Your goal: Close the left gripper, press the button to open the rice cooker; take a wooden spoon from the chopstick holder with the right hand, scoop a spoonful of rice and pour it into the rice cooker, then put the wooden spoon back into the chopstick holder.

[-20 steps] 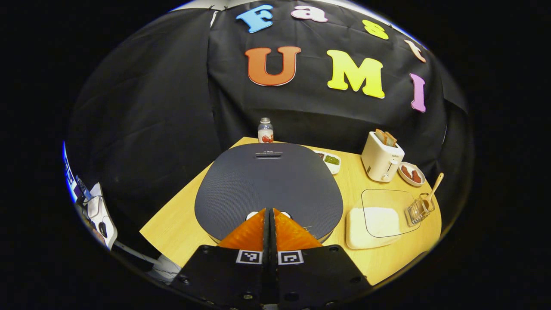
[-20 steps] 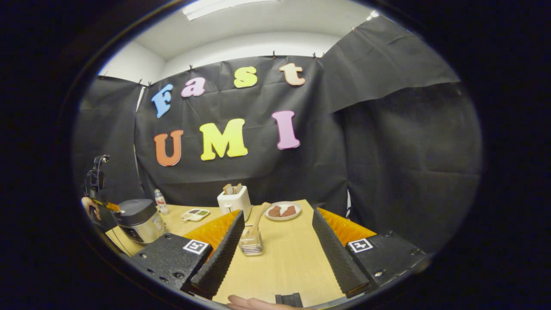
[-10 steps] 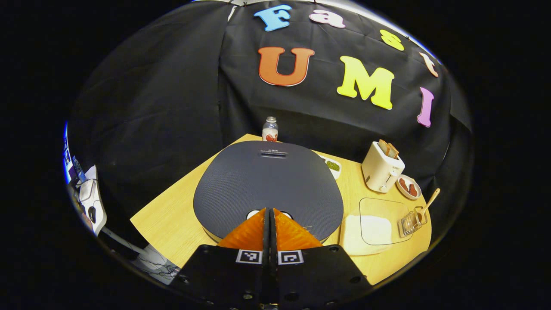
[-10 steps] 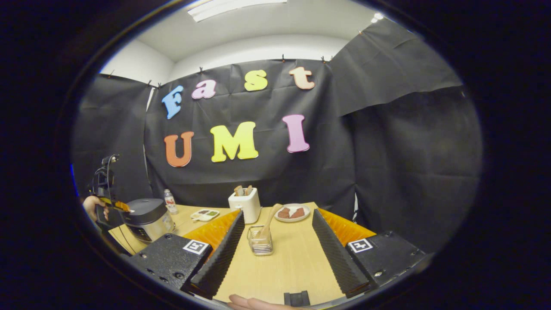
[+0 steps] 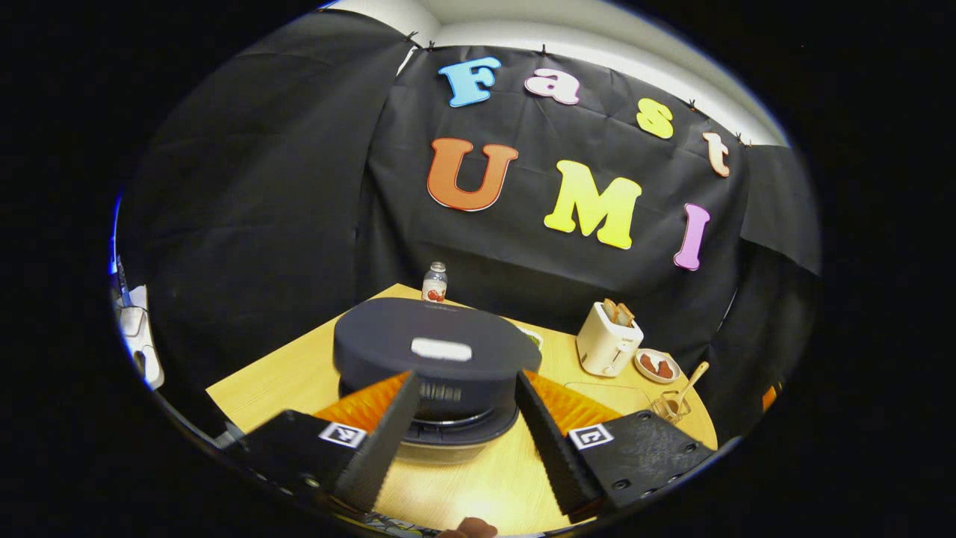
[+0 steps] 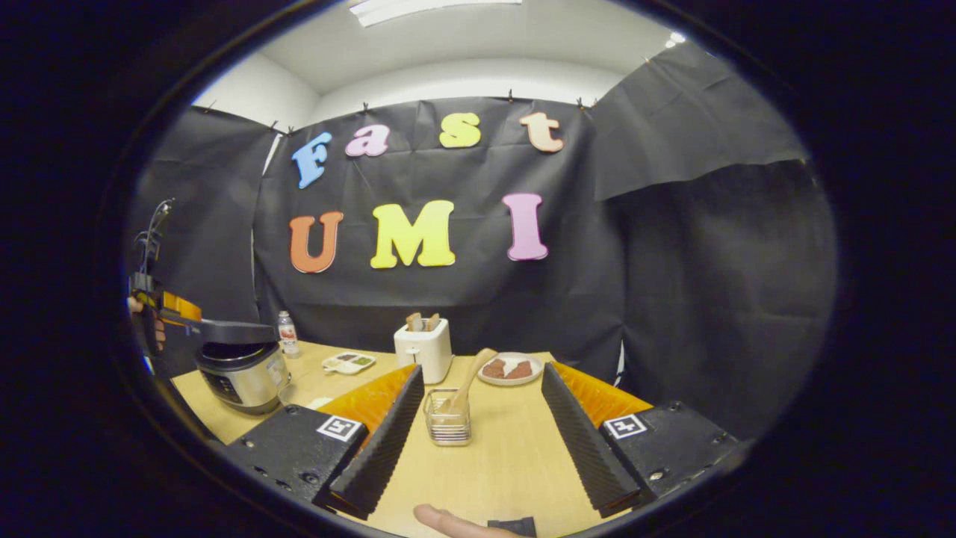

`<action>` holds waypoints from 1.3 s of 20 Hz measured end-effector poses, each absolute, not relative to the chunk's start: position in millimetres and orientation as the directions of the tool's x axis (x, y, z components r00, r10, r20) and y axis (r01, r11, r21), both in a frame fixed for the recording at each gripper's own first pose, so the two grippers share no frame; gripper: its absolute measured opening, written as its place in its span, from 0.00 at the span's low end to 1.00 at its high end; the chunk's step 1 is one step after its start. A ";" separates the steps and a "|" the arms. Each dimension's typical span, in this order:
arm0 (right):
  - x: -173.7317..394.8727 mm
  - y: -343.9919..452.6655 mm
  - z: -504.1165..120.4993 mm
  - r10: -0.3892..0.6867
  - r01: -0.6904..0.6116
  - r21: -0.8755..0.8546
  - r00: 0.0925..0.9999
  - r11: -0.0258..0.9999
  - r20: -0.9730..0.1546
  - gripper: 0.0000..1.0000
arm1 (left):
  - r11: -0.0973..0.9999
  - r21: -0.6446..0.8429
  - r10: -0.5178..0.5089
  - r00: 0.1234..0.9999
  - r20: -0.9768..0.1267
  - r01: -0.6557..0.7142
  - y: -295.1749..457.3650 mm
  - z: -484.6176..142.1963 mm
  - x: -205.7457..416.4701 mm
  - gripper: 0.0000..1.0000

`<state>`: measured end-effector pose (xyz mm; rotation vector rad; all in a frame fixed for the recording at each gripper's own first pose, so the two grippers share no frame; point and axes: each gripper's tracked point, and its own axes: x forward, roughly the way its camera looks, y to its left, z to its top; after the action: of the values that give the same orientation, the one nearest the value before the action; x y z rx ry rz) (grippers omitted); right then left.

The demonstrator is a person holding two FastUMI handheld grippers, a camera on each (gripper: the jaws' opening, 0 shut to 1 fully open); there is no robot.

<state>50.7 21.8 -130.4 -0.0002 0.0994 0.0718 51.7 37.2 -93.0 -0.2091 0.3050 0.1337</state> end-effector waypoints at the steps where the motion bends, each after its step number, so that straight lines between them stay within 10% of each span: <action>1: 55.5 19.3 -135.1 0.065 -0.065 0.005 0.992 0.998 -0.106 1.00 | 0.972 -0.171 0.108 0.954 -0.279 -0.160 34.0 -81.7 43.1 1.00; 8: 90.3 17.0 -146.8 0.039 -0.040 -0.007 0.996 0.999 -0.079 1.00 | 0.985 -0.130 0.102 0.993 -0.062 -0.109 2.5 -36.8 -16.1 0.94; 26: 252.3 47.6 -245.4 0.090 -0.075 0.070 0.962 0.995 -0.258 0.99 | 0.989 -0.145 -0.010 0.996 -0.083 -0.002 -29.4 -96.3 -80.8 0.94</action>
<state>252.3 47.6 -245.4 0.0598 0.2642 0.0837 -80.8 -29.4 -96.3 -0.1453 0.0837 -0.0043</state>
